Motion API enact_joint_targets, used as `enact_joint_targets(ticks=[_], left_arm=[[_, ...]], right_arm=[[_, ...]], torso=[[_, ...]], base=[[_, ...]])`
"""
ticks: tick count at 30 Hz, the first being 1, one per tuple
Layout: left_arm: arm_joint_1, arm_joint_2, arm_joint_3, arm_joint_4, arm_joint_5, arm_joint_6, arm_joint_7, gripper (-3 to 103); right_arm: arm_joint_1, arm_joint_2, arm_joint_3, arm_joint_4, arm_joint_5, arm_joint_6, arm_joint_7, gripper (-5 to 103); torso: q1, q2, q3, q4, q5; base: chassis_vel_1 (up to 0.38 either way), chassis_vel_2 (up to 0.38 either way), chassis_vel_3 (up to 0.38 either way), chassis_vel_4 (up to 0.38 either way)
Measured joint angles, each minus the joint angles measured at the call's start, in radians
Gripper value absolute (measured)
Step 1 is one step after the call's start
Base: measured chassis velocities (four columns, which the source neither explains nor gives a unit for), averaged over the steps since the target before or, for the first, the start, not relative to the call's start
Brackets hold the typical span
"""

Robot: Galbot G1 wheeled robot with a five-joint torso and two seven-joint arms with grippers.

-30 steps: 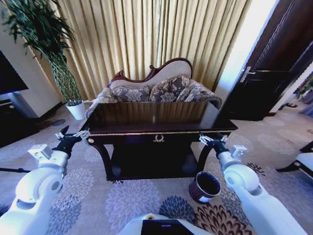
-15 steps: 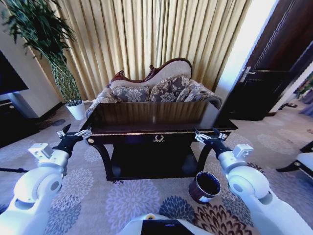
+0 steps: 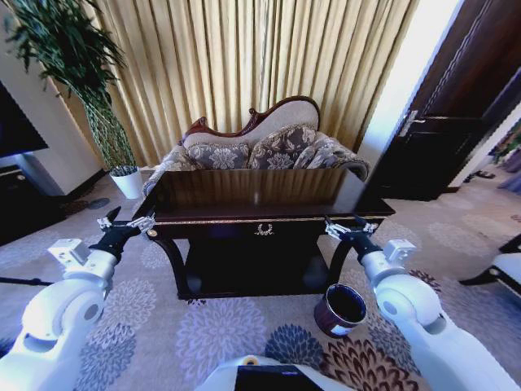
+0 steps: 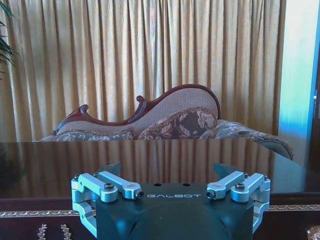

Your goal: Move to the front of the table and place the trash on the table into the trash bin.

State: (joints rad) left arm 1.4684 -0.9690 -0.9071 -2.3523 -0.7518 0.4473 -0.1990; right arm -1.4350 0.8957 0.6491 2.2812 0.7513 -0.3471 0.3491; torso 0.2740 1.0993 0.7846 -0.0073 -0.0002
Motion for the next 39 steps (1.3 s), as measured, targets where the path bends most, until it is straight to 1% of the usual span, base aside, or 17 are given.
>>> enact_joint_targets(ticks=[15, 26, 32, 35, 37, 39], left_arm=[[0.007, 0.004, 0.001, -0.005, 0.000, 0.001, -0.001, 100], [0.010, 0.008, -0.004, -0.014, 0.000, 0.001, -0.002, 100], [0.018, 0.005, -0.005, -0.022, 0.001, 0.000, -0.003, 100], [0.023, 0.005, -0.010, -0.026, 0.001, -0.001, -0.003, 100], [0.025, 0.004, -0.012, -0.029, 0.001, -0.001, -0.003, 100], [0.028, 0.002, -0.013, -0.031, 0.001, -0.001, -0.003, 100]], right_arm=[[-0.010, -0.001, 0.008, 0.022, -0.005, 0.002, -0.001, 100], [-0.043, -0.002, 0.027, 0.051, -0.011, 0.003, -0.001, 100], [-0.057, -0.001, 0.035, 0.060, -0.013, 0.004, -0.001, 100], [-0.061, 0.000, 0.038, 0.065, -0.013, 0.004, -0.001, 100], [-0.062, -0.001, 0.040, 0.067, -0.013, 0.005, -0.001, 100], [-0.065, -0.002, 0.046, 0.069, -0.013, 0.005, -0.001, 100]], torso=[[0.000, 0.000, 0.000, -0.0001, 0.0000], [0.000, 0.000, 0.000, 0.0001, -0.0001], [0.000, 0.000, 0.000, -0.0004, 0.0000], [0.000, 0.000, 0.000, -0.0002, 0.0002], [0.000, 0.000, 0.000, 0.0004, 0.0001], [0.000, 0.000, 0.000, 0.0004, 0.0000]], base=[[0.052, -0.055, -0.057, 0.047], [0.150, -0.144, -0.133, 0.158], [0.181, -0.179, -0.176, 0.163], [0.164, -0.158, -0.138, 0.196], [0.181, -0.162, -0.116, 0.191], [0.184, -0.162, -0.151, 0.186]])
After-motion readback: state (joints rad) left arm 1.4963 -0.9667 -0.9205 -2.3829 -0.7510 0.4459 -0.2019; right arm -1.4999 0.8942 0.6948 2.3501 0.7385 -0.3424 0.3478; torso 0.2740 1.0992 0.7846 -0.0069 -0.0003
